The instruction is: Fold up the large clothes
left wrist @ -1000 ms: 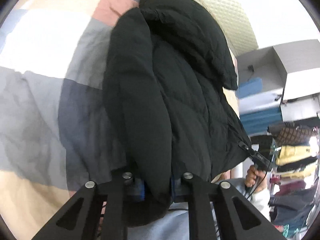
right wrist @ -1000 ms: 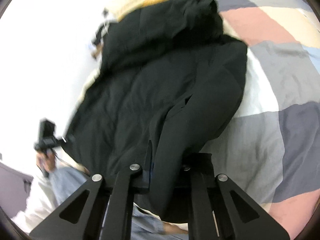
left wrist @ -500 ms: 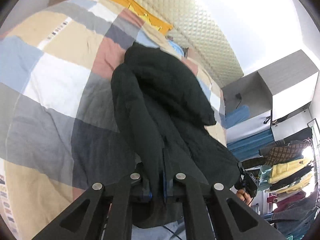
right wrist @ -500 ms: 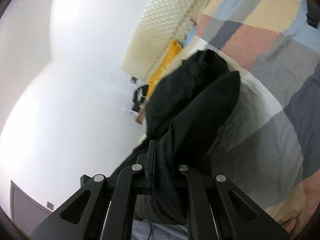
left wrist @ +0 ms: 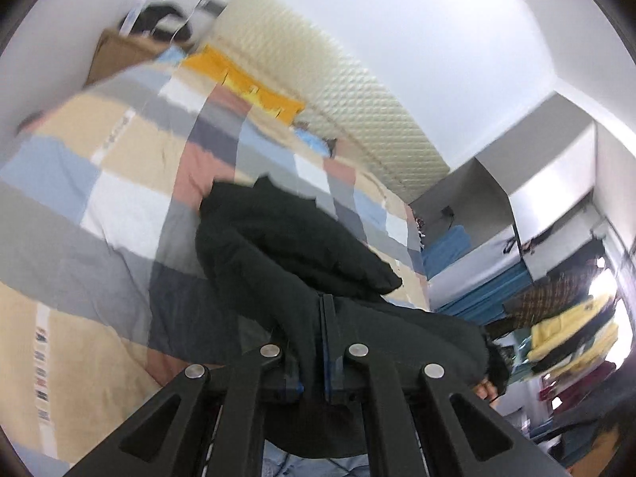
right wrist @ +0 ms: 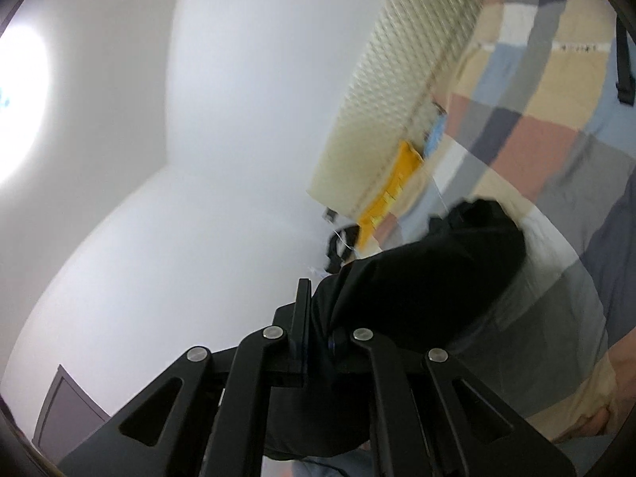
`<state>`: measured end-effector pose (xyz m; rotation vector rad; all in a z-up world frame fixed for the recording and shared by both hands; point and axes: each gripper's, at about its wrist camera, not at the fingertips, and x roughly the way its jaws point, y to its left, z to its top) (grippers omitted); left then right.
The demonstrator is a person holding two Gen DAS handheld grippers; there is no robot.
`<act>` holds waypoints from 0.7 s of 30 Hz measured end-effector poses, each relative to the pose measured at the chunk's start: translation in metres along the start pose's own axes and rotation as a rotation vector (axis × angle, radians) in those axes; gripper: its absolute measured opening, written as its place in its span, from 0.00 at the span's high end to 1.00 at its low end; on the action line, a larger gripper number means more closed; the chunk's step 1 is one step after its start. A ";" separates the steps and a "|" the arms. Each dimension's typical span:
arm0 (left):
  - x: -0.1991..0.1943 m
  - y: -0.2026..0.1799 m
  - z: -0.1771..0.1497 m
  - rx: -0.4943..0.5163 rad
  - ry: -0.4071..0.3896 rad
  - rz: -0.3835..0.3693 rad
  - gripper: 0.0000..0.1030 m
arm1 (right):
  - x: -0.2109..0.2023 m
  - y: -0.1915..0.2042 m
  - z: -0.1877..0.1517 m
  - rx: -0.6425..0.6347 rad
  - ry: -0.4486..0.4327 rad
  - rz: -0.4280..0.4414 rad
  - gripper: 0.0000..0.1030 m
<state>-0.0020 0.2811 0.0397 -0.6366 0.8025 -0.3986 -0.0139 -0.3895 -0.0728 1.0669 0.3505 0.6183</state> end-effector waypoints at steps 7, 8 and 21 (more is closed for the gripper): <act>-0.028 -0.016 0.000 0.015 -0.035 -0.018 0.95 | -0.013 0.031 -0.001 -0.026 -0.077 0.021 0.94; -0.027 -0.021 0.004 0.026 -0.036 -0.011 0.95 | -0.013 0.033 0.001 -0.047 -0.083 0.004 0.94; 0.065 -0.058 0.094 0.106 -0.074 0.211 0.95 | 0.073 0.005 0.077 -0.173 -0.036 -0.341 0.93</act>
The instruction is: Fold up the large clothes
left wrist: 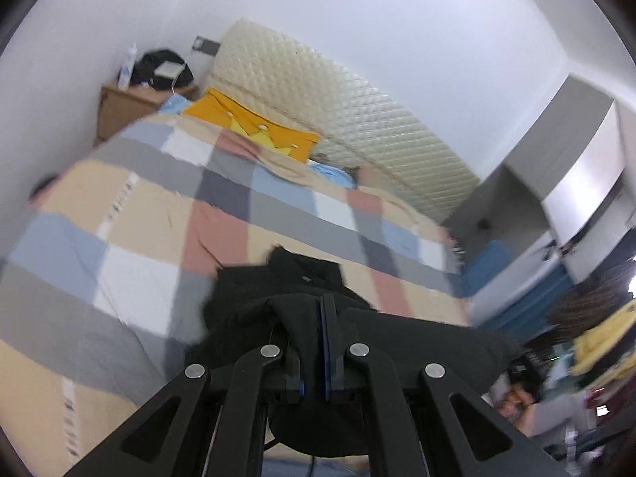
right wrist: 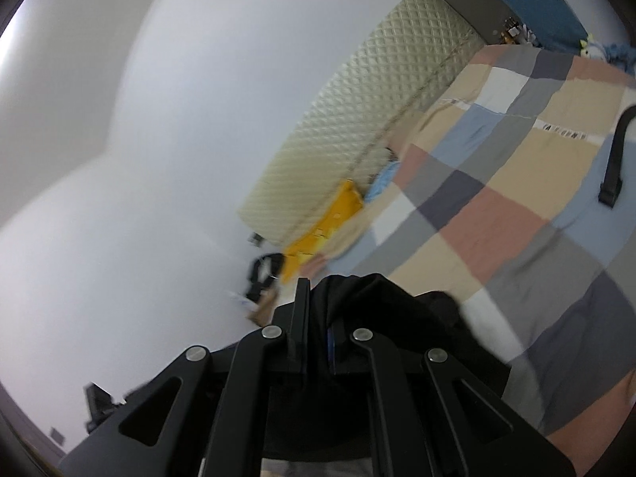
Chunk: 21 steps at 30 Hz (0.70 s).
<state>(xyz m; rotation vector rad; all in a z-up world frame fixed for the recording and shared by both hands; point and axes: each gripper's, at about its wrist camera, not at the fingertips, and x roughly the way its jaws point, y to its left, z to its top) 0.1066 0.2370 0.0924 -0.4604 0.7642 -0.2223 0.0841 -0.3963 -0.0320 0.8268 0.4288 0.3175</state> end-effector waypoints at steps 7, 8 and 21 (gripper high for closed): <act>0.074 -0.001 0.029 0.061 -0.004 0.174 0.95 | 0.066 0.001 0.017 -0.207 0.089 -0.170 0.94; 0.085 0.001 0.032 0.069 0.001 0.196 0.95 | 0.070 0.001 0.016 -0.236 0.098 -0.187 0.94; 0.246 0.010 0.041 0.224 0.053 0.451 0.94 | 0.183 -0.027 -0.011 -0.632 0.200 -0.514 0.94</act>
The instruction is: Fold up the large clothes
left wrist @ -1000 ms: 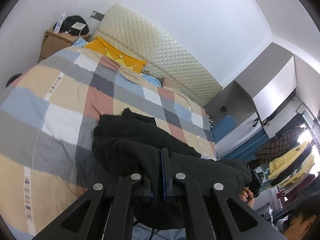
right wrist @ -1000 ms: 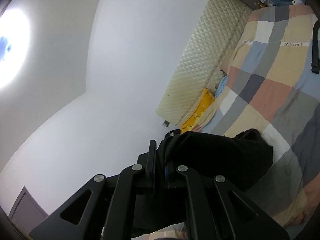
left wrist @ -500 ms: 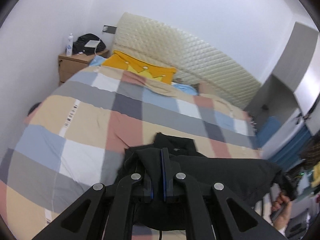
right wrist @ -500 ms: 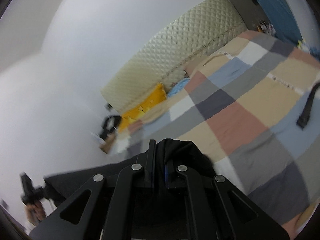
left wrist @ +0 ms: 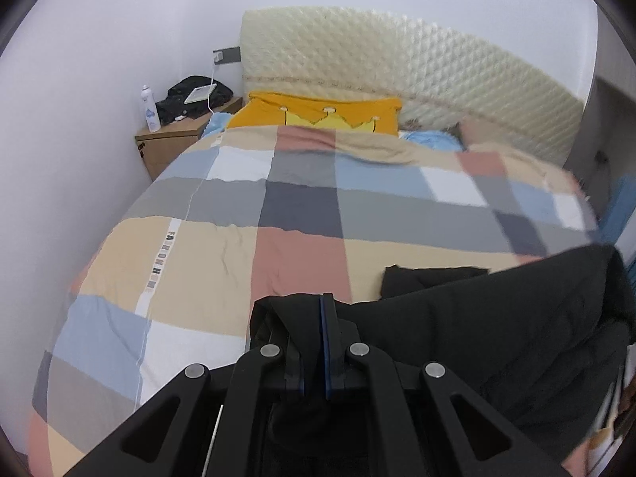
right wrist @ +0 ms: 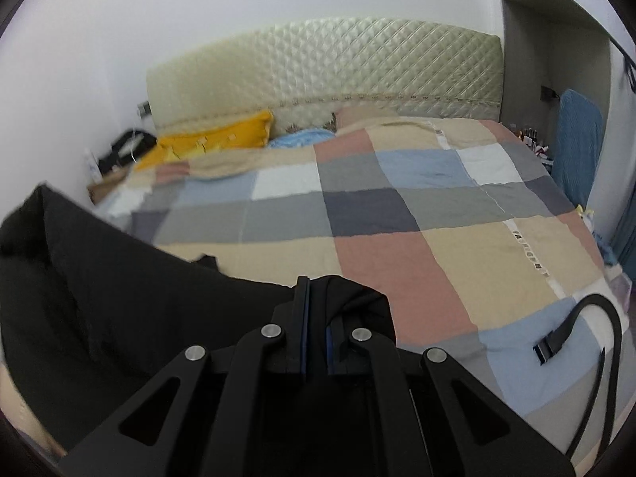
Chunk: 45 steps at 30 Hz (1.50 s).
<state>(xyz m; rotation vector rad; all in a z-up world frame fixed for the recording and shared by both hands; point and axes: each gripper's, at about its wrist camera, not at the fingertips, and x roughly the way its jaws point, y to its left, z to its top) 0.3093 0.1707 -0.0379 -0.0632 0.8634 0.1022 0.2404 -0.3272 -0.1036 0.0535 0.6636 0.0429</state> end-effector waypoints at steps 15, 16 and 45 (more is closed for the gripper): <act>0.127 -0.034 -0.007 -0.002 0.147 0.050 0.94 | 0.101 0.020 -0.020 -0.144 0.132 -0.083 0.97; 0.131 -0.036 -0.008 0.009 0.156 0.054 0.94 | 0.103 0.020 -0.021 -0.145 0.134 -0.078 0.97; -0.053 0.062 -0.073 -0.055 -0.053 -0.100 0.38 | -0.030 -0.039 -0.038 0.191 -0.040 0.045 0.18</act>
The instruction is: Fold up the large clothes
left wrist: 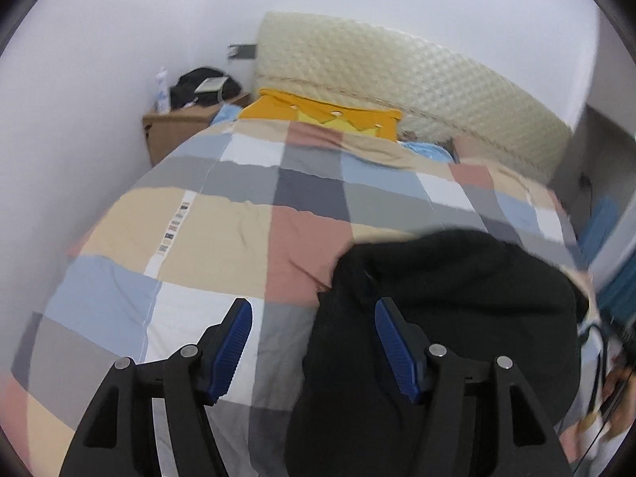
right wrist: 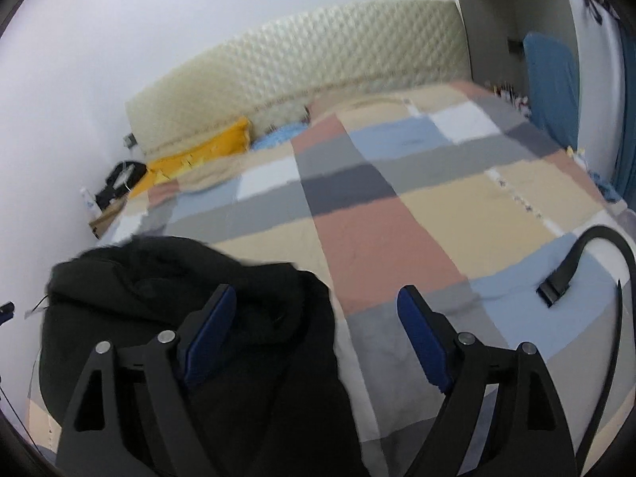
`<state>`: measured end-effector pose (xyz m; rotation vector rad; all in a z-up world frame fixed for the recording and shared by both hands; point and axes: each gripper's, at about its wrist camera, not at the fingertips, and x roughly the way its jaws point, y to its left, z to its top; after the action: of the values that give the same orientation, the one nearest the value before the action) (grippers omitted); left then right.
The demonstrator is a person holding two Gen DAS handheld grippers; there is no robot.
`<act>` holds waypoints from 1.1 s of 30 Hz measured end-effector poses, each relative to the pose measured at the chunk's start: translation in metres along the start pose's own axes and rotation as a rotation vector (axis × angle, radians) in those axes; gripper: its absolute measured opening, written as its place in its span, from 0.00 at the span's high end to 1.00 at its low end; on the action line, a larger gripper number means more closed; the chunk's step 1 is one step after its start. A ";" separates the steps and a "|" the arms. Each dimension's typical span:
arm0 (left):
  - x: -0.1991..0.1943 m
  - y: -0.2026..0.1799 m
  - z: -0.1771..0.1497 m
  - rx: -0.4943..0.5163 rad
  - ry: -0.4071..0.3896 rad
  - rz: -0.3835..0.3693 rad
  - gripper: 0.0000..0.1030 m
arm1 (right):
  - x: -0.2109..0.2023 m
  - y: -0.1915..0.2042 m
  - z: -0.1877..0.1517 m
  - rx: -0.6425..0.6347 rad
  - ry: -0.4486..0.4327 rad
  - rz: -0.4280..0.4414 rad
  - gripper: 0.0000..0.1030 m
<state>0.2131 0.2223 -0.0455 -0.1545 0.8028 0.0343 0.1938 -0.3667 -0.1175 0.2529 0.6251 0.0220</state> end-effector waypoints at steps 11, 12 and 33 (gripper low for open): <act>0.034 -0.134 -0.048 0.219 0.020 -0.150 0.38 | -0.030 0.093 -0.052 -0.188 -0.040 0.206 0.31; 0.041 -0.141 -0.050 0.221 0.028 -0.151 0.38 | -0.025 0.101 -0.057 -0.213 -0.015 0.210 0.34; 0.148 -0.201 -0.004 0.284 -0.002 0.036 0.35 | 0.123 0.118 -0.017 -0.245 0.117 0.064 0.43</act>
<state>0.3312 0.0191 -0.1296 0.1288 0.8000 -0.0462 0.2904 -0.2369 -0.1738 0.0342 0.7237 0.1745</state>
